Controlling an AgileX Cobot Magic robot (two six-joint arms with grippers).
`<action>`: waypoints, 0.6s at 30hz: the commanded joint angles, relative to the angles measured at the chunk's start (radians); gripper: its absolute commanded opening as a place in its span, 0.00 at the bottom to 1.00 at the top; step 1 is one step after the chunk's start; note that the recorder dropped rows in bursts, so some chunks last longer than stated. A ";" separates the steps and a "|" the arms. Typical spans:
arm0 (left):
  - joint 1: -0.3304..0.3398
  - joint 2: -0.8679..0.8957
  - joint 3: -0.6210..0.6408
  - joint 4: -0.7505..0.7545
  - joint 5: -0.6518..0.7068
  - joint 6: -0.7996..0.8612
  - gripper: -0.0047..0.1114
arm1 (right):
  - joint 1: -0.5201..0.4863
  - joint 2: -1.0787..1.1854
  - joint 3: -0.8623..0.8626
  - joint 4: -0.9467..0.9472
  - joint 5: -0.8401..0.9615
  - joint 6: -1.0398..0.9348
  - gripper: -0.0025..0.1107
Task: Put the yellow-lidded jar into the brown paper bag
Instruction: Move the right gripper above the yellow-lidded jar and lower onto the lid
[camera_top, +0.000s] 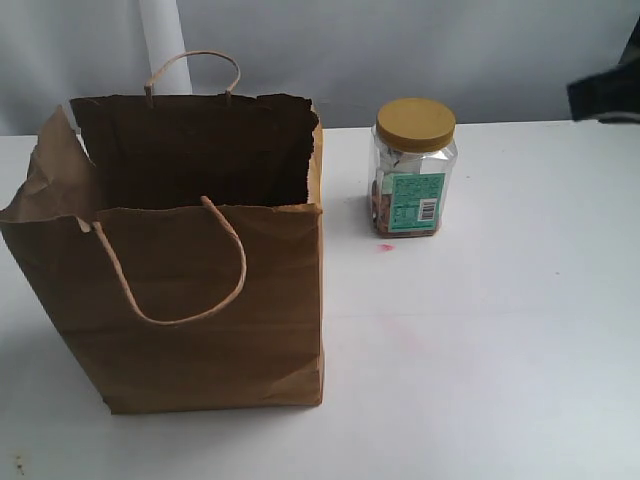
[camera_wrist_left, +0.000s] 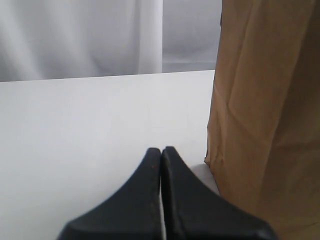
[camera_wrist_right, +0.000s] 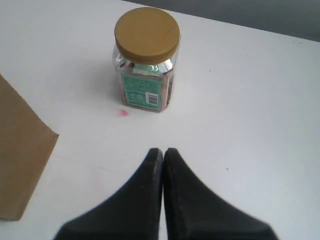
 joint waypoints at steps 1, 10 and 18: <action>-0.005 0.003 -0.002 -0.004 -0.009 -0.004 0.05 | -0.002 0.188 -0.238 0.060 0.100 -0.063 0.02; -0.005 0.003 -0.002 -0.004 -0.009 -0.004 0.05 | -0.002 0.615 -0.727 0.126 0.259 -0.074 0.02; -0.005 0.003 -0.002 -0.004 -0.009 -0.004 0.05 | -0.002 0.887 -0.832 0.126 0.195 -0.071 0.02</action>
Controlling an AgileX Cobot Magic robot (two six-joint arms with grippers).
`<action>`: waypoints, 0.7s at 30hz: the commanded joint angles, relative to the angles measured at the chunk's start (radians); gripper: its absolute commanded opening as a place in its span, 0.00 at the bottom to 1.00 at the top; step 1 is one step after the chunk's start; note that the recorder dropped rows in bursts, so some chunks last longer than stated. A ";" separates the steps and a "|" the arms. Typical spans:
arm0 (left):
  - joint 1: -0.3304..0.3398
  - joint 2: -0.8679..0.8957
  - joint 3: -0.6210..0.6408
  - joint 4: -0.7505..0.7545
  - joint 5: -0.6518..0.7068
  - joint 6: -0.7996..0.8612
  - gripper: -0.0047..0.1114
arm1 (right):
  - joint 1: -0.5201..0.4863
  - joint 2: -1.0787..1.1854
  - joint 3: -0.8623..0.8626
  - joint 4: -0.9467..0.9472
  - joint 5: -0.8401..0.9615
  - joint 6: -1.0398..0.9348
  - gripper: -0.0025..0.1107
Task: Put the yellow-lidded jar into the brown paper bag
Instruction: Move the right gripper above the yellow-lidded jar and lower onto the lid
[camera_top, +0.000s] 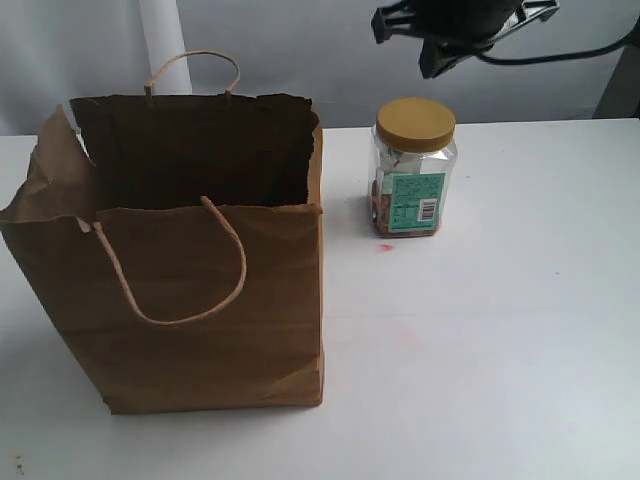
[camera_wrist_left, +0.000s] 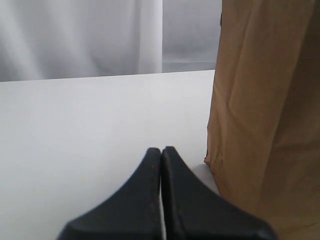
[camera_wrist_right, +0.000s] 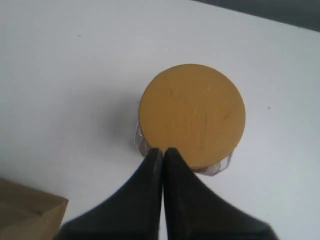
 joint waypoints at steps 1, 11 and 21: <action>-0.005 0.003 -0.002 -0.004 -0.009 -0.004 0.05 | -0.002 0.072 -0.008 0.004 -0.053 -0.005 0.02; -0.005 0.003 -0.002 -0.004 -0.009 -0.004 0.05 | -0.002 0.084 -0.008 -0.015 -0.109 -0.007 0.24; -0.005 0.003 -0.002 -0.004 -0.009 -0.004 0.05 | -0.002 0.084 -0.008 -0.015 -0.132 -0.006 0.95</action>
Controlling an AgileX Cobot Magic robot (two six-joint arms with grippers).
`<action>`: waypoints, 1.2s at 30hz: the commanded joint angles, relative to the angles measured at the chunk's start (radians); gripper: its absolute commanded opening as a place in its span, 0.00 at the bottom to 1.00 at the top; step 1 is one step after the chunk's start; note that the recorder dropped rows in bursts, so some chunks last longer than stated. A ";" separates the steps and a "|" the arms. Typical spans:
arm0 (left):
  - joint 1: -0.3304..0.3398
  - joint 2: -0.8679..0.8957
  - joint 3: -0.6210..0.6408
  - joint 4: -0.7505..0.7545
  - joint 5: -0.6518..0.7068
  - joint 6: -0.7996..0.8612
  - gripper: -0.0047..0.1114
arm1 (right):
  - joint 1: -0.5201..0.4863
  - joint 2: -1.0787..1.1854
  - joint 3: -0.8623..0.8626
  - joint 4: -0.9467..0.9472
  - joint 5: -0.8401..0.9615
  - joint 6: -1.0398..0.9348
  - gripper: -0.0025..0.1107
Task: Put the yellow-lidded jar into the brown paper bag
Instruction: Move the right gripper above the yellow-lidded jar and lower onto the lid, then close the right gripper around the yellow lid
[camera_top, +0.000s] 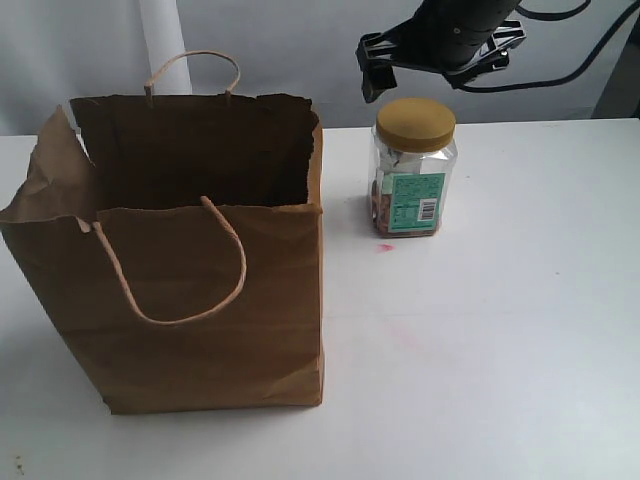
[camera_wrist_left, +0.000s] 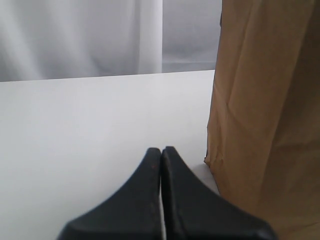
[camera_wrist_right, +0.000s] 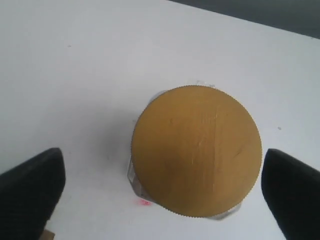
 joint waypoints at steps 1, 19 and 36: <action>-0.005 0.003 -0.002 -0.004 -0.009 -0.004 0.05 | -0.002 -0.003 -0.008 -0.008 -0.015 -0.006 0.95; -0.005 0.003 -0.002 -0.004 -0.009 -0.004 0.05 | -0.002 0.104 -0.002 -0.109 -0.135 0.100 0.95; -0.005 0.003 -0.002 -0.004 -0.009 -0.004 0.05 | -0.002 0.187 -0.002 -0.120 -0.189 0.101 0.95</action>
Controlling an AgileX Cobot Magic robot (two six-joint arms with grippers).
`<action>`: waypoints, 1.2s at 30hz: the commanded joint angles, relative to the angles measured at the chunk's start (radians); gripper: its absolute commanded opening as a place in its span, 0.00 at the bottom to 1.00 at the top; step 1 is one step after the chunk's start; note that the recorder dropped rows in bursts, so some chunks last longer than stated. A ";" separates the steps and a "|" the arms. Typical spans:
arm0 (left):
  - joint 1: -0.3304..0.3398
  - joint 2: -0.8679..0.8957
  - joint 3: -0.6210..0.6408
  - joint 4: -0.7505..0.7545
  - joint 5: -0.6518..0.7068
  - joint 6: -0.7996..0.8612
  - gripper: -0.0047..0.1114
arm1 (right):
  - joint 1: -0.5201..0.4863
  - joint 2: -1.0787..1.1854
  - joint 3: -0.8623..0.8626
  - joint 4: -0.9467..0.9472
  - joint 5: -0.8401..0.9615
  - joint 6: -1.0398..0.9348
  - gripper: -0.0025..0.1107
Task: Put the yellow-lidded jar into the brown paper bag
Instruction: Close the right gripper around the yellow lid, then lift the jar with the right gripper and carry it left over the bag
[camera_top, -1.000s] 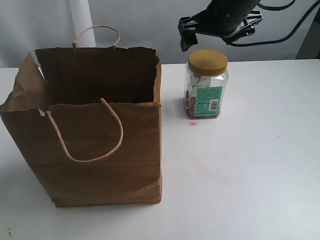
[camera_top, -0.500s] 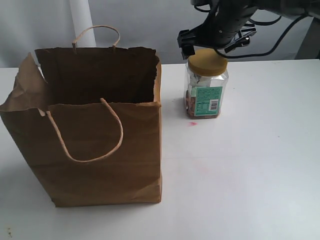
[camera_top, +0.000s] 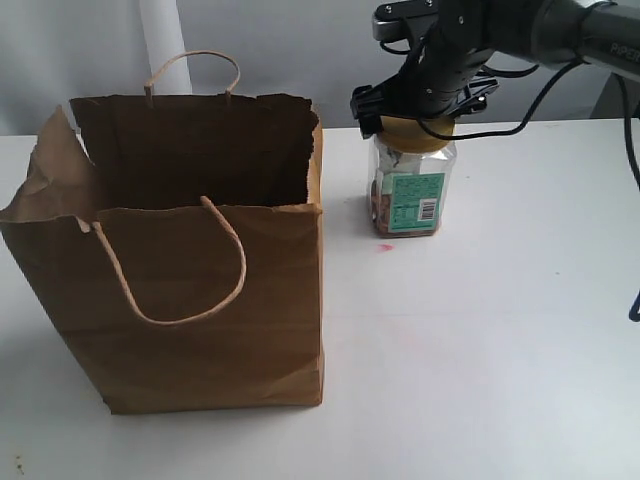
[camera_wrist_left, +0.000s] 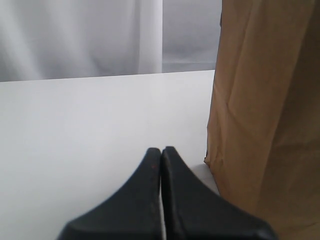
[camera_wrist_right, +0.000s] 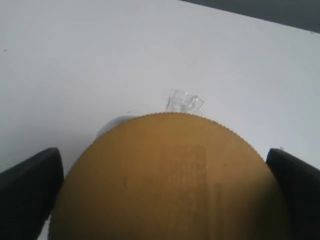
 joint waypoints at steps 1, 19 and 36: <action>-0.005 0.003 -0.002 -0.004 -0.009 -0.004 0.05 | -0.002 0.010 -0.002 -0.004 -0.008 0.004 0.95; -0.005 0.003 -0.002 -0.004 -0.009 -0.004 0.05 | 0.000 -0.041 -0.002 -0.004 0.053 0.042 0.24; -0.005 0.003 -0.002 -0.004 -0.009 -0.004 0.05 | 0.001 -0.367 -0.002 -0.004 0.132 0.038 0.02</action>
